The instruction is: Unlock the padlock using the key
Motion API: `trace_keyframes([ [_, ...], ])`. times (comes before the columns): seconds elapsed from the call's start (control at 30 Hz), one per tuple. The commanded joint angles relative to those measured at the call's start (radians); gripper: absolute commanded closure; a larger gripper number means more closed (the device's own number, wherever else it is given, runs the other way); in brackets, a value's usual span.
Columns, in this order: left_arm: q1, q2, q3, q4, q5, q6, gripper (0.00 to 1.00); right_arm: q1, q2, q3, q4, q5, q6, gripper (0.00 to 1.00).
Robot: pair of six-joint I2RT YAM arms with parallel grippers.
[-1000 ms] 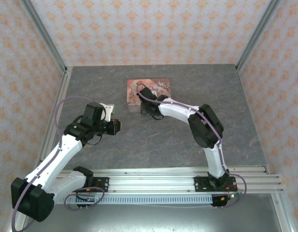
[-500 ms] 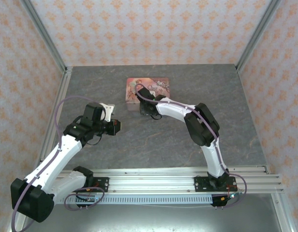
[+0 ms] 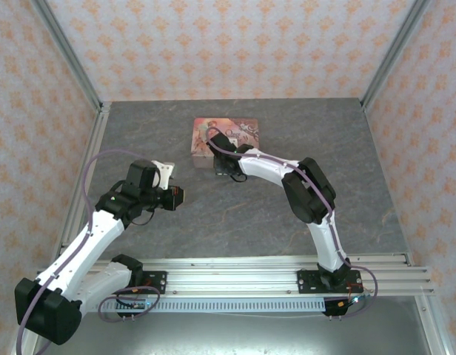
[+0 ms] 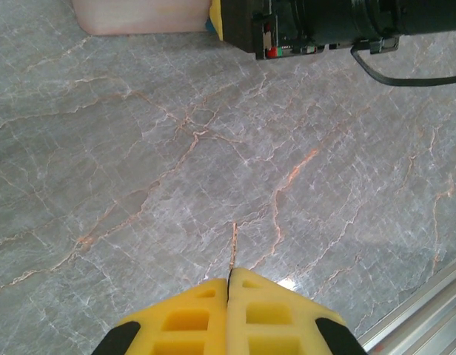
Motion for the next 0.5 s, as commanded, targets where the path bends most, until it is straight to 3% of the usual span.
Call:
trace_keyframes([
  [0.0, 0.004, -0.025, -0.036, 0.043, 0.037, 0.026, 1.00, -0.006, -0.003, 0.040, -0.017, -0.034, -0.037, 0.99],
  [0.3, 0.006, 0.064, -0.060, 0.156, 0.093, 0.079, 1.00, -0.055, -0.077, 0.023, -0.026, -0.327, -0.097, 1.00],
  [0.47, 0.007, 0.216, -0.019, 0.247, 0.213, 0.062, 1.00, -0.108, -0.084, 0.026, -0.033, -0.495, -0.078, 1.00],
])
